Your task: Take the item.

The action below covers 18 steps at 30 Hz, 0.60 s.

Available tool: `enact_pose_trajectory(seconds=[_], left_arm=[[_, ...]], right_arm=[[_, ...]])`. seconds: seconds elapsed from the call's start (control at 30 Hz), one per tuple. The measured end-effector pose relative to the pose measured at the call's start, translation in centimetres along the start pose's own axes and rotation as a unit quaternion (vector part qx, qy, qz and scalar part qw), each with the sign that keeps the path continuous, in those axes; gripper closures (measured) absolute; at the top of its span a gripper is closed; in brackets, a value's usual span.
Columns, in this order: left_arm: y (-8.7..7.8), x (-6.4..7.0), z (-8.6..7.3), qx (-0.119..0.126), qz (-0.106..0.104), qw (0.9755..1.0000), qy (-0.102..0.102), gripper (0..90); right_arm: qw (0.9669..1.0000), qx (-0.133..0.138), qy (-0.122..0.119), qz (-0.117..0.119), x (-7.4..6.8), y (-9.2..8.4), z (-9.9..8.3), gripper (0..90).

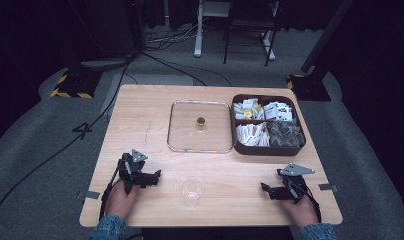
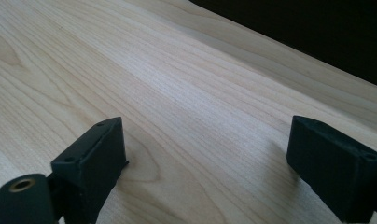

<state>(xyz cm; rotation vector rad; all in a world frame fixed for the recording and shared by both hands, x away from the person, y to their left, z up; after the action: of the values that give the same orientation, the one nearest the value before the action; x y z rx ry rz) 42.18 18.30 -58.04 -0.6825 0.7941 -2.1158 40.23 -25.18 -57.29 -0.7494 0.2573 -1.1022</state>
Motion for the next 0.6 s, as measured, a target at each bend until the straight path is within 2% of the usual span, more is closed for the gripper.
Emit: enact_pose_trajectory(seconds=[0.4, 0.47, 0.5, 0.6], left_arm=[[0.1, 0.0, 0.1, 0.000, 0.000, 1.0000, 0.000, 0.0], [0.1, 0.0, 0.1, 0.000, -0.001, 1.0000, 0.000, 0.0], [0.1, 0.0, 0.1, 0.000, -0.001, 1.0000, 0.000, 0.0], [0.1, 0.0, 0.1, 0.000, 0.000, 1.0000, 0.000, 0.0]], right_arm=[[1.0000, 0.000, 0.007, -0.004, 0.1, -0.1, 0.1, 16.8], [0.9999, -0.008, 0.008, 0.003, 0.2, -0.2, 0.2, 19.3], [0.9998, -0.003, 0.018, 0.009, 0.4, -0.5, 0.8, 20.5], [0.9996, 0.002, 0.025, 0.012, 0.7, -0.9, 1.4, 21.5]])
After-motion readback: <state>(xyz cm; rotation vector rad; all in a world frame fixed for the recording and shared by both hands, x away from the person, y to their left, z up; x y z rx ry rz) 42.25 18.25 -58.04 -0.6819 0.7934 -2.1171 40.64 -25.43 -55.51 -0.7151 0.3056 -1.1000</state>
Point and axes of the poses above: each handheld gripper's, and its own axes: y roughly forward along the jaws, z roughly out of its top, x roughly to its right, the point moved 10 cm from there along y, roughly forward along the jaws, and after that the axes turned 14 degrees about -z, right-handed, at the moved point
